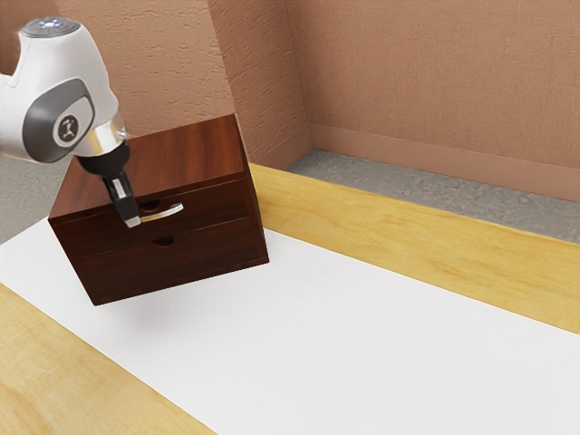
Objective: Pull the drawer handle with one arm to open the drawer
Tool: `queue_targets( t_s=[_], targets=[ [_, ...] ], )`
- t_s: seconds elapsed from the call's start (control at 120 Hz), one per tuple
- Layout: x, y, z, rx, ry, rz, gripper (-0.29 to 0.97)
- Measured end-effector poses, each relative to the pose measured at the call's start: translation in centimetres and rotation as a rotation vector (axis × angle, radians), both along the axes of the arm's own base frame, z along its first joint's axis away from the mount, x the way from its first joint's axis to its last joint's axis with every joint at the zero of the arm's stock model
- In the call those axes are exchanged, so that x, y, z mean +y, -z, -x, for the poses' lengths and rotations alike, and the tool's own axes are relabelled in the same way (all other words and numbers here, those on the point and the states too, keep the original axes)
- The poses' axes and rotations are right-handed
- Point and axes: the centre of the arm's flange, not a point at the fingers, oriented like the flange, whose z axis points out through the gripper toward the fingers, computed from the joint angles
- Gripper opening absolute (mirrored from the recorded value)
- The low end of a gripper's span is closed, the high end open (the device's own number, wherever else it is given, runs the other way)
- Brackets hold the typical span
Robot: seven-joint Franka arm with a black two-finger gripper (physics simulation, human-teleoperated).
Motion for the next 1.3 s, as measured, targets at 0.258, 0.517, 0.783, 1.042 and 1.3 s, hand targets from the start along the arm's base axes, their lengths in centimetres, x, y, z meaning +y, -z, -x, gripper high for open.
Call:
queue_targets(
  t_s=[0.258,0.517,0.783,1.042,1.3],
  targets=[
    [-2.0,0.0,0.7,0.003,0.040,0.004,0.37],
    [-0.9,0.6,1.1,0.001,-0.002,0.018,0.36],
    [-1.4,1.1,0.0,-0.019,0.009,0.013,0.34],
    [-2.6,0.8,0.2,-0.012,0.003,-0.060,0.30],
    [-5.9,1.6,-0.1,0.015,0.025,-0.151,0.30]
  ],
)
